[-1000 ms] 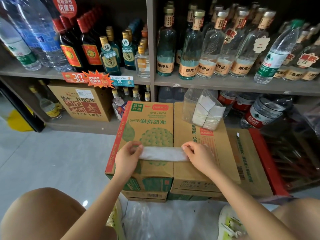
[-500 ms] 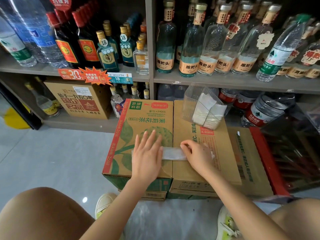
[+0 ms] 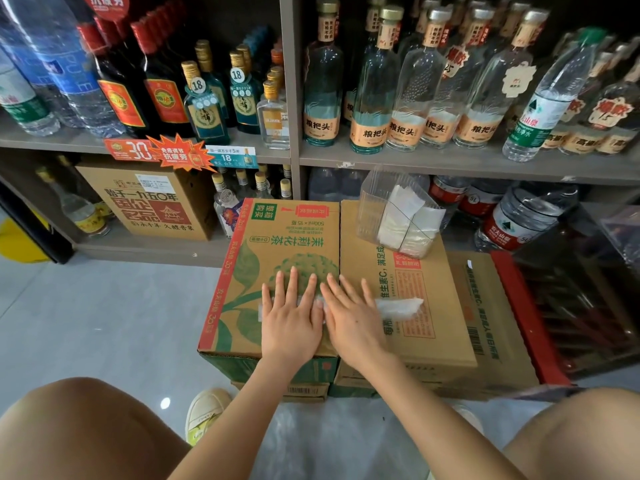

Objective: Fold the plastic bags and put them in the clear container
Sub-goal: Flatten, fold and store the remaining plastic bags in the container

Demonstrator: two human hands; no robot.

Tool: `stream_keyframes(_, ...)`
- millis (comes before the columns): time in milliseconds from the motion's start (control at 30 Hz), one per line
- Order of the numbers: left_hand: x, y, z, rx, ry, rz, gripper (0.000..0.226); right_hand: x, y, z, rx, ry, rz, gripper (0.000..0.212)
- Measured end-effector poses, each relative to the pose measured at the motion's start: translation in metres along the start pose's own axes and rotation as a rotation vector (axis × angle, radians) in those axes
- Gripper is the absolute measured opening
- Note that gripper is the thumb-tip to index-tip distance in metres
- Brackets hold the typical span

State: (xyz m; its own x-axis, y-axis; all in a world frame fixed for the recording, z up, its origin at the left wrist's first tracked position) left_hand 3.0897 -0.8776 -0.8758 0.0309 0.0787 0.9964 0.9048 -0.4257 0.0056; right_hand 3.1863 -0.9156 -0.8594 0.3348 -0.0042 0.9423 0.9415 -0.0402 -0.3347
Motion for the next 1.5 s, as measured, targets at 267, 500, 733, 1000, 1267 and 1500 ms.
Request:
stream_keyframes(267, -0.001, -0.001, 0.000, 0.007, -0.005, 0.037, 0.084, 0.008, 0.061, -0.028, -0.197, -0.098, -0.028, 0.051)
stream_keyframes(500, -0.001, -0.001, -0.001, 0.000, -0.008, 0.055, 0.086, 0.021, 0.099, -0.048, -0.303, -0.118, -0.041, 0.067)
stream_keyframes(733, -0.001, -0.001, -0.001, -0.023, -0.013, 0.068, 0.089, 0.059, 0.081, -0.046, -0.327, 0.280, 0.153, 0.071)
stream_keyframes(1000, 0.023, -0.018, 0.013, -0.106, 0.123, -0.135, 0.091, 0.047, 0.078, -0.039, -0.401, 0.072, 0.309, 0.026)
stream_keyframes(1267, 0.029, 0.014, -0.026, -0.334, 0.327, -0.436, 0.039, 0.053, 0.067, -0.041, -0.425, 0.074, 0.392, 0.012)
stream_keyframes(1500, 0.025, 0.021, -0.025, -0.272, 0.407, -0.394, 0.047, 0.068, 0.054, -0.042, -0.524, -0.057, 1.311, 0.013)
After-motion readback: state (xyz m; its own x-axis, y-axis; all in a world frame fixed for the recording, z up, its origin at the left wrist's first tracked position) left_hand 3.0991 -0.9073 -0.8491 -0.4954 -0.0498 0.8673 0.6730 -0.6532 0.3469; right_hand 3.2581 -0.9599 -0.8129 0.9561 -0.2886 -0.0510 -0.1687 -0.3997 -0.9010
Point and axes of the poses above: each hand's wrist, its own z-axis towards the middle knuckle, its own x-axis out of the back of the hand, y = z × x, the point moved 6 cm from there along z, towards the middle knuckle, and after that the axes turned 11 degrees about z, right-handed, at the moved point
